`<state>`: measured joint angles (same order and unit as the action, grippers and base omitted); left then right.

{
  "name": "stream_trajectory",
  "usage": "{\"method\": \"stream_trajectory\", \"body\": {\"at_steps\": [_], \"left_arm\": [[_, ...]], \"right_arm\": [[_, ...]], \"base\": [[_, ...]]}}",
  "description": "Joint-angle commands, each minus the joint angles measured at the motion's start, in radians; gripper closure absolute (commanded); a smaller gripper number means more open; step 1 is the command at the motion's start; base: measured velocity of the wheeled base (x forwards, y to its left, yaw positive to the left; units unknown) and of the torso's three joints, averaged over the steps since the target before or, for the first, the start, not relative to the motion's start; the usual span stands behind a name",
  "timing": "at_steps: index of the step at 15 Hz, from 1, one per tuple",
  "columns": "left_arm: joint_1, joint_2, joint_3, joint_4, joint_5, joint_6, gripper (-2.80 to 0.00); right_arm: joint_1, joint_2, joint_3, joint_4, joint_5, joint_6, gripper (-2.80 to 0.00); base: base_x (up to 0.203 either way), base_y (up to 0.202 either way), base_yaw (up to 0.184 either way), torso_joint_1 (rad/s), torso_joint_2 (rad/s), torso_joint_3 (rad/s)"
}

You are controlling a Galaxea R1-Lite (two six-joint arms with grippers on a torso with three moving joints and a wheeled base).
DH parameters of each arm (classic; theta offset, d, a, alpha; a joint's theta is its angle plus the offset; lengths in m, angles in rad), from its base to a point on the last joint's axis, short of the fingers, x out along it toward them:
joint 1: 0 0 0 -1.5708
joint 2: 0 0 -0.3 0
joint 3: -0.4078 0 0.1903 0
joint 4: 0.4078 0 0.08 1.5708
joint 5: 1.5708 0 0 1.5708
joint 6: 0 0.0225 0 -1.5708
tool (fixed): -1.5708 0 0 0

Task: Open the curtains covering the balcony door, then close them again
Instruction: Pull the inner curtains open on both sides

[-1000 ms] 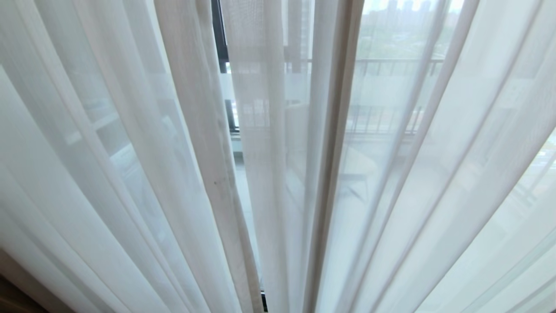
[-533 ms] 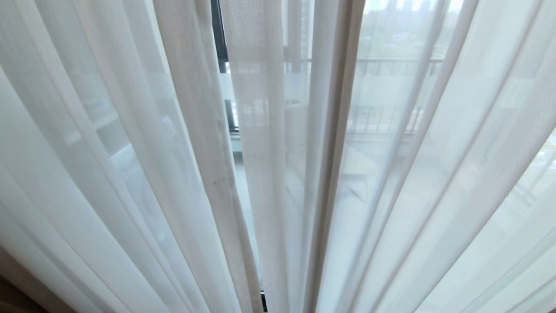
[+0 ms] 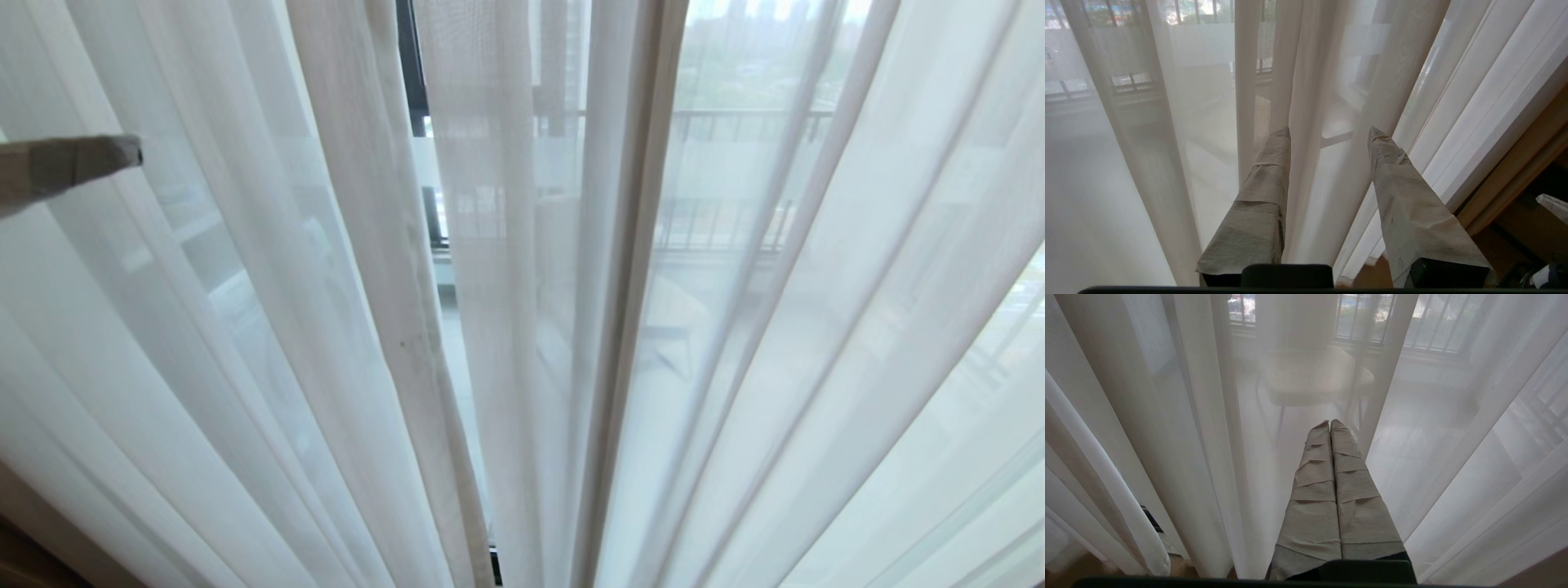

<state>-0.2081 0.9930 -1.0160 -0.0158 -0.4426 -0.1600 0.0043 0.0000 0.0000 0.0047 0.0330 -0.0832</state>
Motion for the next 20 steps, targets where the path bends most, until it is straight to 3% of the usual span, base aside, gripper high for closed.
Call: {"method": "stream_trajectory", "body": {"at_steps": [1, 6, 14, 16, 20], "left_arm": [[-0.023, 0.083, -0.036, -0.011, 0.000, -0.002, -2.80], [-0.053, 0.165, -0.096, -0.014, 0.050, 0.001, -2.80], [-0.052, 0.374, -0.306, -0.018, 0.061, 0.040, -2.80], [-0.053, 0.417, -0.315, -0.067, 0.066, 0.063, -2.80], [-0.082, 0.501, -0.319, -0.230, 0.174, 0.068, -2.80]], "right_arm": [[0.000, 0.000, 0.000, 0.000, 0.001, -0.001, 0.00], [0.000, 0.000, 0.000, 0.000, 0.001, -0.001, 0.00], [0.000, 0.000, 0.000, 0.000, 0.001, -0.001, 0.00], [0.000, 0.000, 0.000, 0.000, 0.001, -0.001, 0.00], [0.000, 0.000, 0.000, 0.000, 0.001, -0.001, 0.00]], "base": [[0.000, 0.000, 0.000, 0.000, 0.00, 0.000], [0.000, 0.000, 0.000, 0.000, 0.00, 0.000], [0.000, 0.000, 0.000, 0.000, 0.00, 0.000], [0.000, 0.000, 0.000, 0.000, 0.00, 0.000], [0.000, 0.000, 0.000, 0.000, 0.00, 0.000]]}}
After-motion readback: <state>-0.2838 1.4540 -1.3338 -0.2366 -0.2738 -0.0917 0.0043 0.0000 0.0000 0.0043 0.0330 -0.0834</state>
